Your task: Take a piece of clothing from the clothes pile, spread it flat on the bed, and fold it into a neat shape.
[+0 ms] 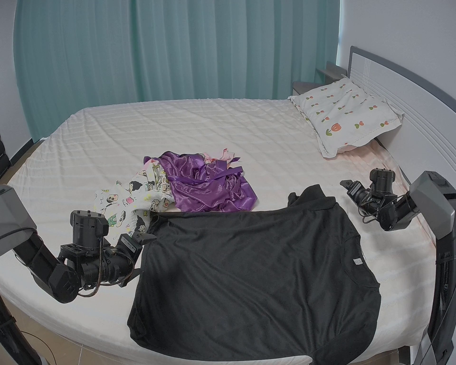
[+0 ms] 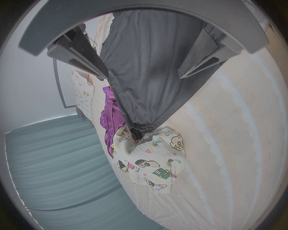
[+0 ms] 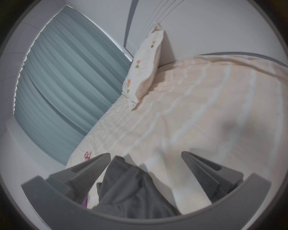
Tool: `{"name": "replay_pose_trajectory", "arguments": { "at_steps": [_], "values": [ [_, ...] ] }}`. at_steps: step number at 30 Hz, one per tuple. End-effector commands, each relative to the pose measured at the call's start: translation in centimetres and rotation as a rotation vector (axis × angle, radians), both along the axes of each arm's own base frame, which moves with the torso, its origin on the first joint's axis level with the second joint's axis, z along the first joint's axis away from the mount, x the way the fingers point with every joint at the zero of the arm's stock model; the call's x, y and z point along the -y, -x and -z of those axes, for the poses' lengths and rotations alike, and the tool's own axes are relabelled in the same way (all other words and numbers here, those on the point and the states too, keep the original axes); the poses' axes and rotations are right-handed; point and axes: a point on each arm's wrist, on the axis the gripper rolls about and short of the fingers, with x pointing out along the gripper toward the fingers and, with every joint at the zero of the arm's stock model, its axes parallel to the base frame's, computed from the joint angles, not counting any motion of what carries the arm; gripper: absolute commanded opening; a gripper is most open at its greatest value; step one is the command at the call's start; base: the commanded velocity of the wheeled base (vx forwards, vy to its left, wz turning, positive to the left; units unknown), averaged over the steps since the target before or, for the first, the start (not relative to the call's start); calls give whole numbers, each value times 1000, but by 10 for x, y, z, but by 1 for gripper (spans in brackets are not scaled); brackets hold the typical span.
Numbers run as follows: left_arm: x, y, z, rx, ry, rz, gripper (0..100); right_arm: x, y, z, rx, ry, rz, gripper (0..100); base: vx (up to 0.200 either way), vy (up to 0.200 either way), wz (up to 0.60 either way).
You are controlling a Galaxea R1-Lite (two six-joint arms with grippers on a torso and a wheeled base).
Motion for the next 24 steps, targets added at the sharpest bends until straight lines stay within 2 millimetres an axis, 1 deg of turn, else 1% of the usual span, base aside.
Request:
{"name": "replay_pose_trajectory", "arguments": {
  "at_steps": [1, 2, 3, 4, 6, 8, 11, 13, 16, 19, 21, 24],
  "values": [
    [-2, 14, -13, 27, 24, 2, 100, -7, 103, -49, -26, -85, -26, 100, -200, 0, 0],
    [0, 16, -12, 17, 28, 5, 100, -8, 118, -51, -29, -99, -41, 100, -200, 0, 0],
    [1, 16, -12, 15, 28, 6, 100, -8, 123, -52, -31, -104, -47, 100, -200, 0, 0],
    [3, 20, -9, -2, 30, 16, 100, -9, 144, -55, -44, -119, -69, 100, -200, 0, 0],
    [7, 23, -8, -8, 29, 31, 100, -12, 173, -54, -80, -131, -89, 100, -200, 0, 0],
    [10, 26, -10, -2, 27, 47, 100, -15, 193, -51, -113, -136, -98, 100, -200, 0, 0],
    [18, 32, -11, -7, 17, 75, 100, -25, 213, -41, -173, -156, -111, 100, -200, 0, 0],
    [18, 39, -9, -26, 7, 81, 100, -28, 224, -40, -192, -195, -108, 100, -200, 0, 0],
    [18, 42, -9, -32, 9, 85, 100, -32, 235, -37, -220, -252, -103, 100, 0, 0, 0],
    [20, 43, -7, -36, 2, 86, 100, -34, 238, -32, -246, -260, -106, 100, 0, 0, 0],
    [24, 44, -4, -50, -6, 101, 100, -39, 241, -24, -283, -259, -120, 100, 0, 0, 0],
    [30, 43, 8, -93, -25, 119, 100, -40, 244, -23, -294, -258, -125, 100, 0, 0, 0]
  ]
}}
